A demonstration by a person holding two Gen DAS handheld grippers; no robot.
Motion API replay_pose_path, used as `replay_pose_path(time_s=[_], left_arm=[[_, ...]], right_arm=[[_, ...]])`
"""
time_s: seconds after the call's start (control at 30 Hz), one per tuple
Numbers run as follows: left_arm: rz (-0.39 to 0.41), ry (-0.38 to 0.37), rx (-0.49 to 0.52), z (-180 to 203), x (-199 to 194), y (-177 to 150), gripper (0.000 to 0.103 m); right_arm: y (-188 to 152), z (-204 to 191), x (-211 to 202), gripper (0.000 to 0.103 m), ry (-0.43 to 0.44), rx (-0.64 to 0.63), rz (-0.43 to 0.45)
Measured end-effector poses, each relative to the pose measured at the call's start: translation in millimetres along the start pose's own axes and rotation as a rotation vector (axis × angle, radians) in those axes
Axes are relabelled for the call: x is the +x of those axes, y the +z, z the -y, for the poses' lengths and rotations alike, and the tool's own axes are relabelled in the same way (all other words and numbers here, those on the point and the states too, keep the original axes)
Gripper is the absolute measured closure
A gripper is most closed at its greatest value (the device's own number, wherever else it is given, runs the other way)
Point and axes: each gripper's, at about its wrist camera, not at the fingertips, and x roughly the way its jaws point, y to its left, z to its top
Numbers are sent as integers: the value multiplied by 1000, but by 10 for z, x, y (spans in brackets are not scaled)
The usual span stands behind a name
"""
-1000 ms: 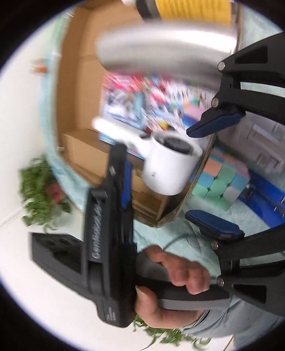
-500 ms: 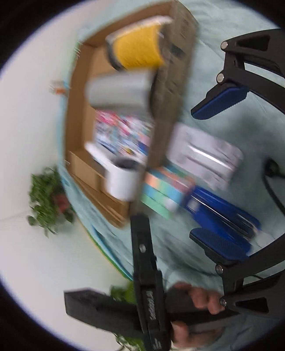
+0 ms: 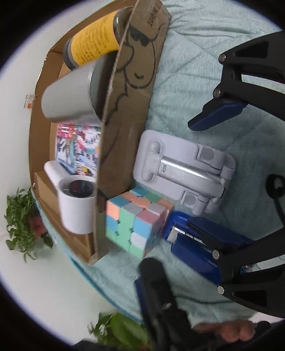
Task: Organize rigid objects
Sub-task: 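Move both grippers to the white folding phone stand, then close both grippers on the phone stand and lift it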
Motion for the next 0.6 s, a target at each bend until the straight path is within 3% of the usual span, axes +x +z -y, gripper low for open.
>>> replay_pose_path(time_s=[0.17, 0.3, 0.37, 0.43, 0.53, 0.6], left_arm=[[19, -11, -40, -95, -97, -36, 7], [27, -24, -34, -73, -208, -50, 7], [3, -72, -33, -25, -207, -59, 7], [-35, -179, -55, 9, -198, -60, 7], [-92, -328, -98, 127, -165, -84, 7], [-124, -364, -92, 230, -126, -101, 7]], right_arm=[[-94, -98, 108, 29, -35, -23, 33], [-137, -62, 79, 32, -14, -15, 50], [-165, -20, 47, 32, 4, -8, 52], [-232, 37, -10, 32, 28, 7, 52], [-318, 172, -116, 32, 112, 66, 38], [-390, 306, -189, 32, 187, 124, 20]])
